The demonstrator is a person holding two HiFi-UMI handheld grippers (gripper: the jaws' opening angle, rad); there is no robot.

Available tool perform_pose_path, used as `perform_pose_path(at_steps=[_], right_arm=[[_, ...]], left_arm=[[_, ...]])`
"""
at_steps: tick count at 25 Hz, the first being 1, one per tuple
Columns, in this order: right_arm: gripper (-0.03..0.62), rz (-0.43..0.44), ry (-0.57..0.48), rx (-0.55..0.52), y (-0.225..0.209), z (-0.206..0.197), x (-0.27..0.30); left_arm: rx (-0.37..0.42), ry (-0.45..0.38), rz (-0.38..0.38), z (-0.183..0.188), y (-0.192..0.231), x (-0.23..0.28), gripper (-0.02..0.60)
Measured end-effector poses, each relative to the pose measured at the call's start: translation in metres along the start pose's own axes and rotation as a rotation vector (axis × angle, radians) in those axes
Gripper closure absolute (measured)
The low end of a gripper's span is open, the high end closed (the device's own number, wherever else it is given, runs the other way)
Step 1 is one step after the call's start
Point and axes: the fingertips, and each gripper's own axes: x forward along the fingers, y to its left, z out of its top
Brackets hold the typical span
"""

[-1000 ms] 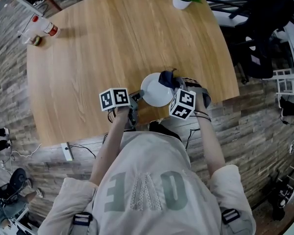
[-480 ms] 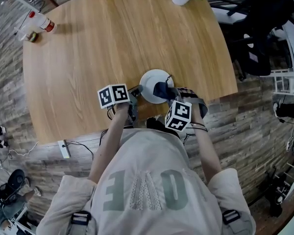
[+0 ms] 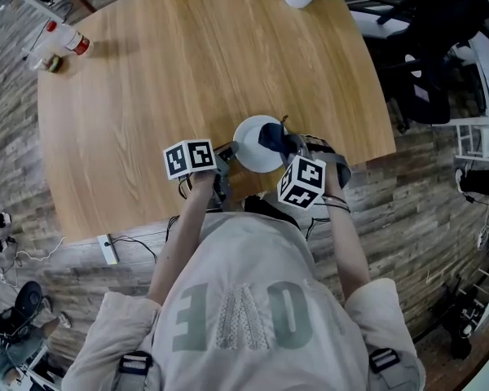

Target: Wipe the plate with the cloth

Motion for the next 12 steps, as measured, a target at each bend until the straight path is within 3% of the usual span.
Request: perform_pose_path(at_steps=[6,12], right_arm=[[0.534,-0.042,0.063,-0.032,-0.039,0.002,0.028],[0.534,-0.033,0.078,-0.062,-0.022,0.007,0.031]], left_arm=[[-0.006,-0.004,0.0,-0.001,0.0,0.001,0.551],[-0.005,-0.019,-0.002,0.0,0.0,0.0,0.551]])
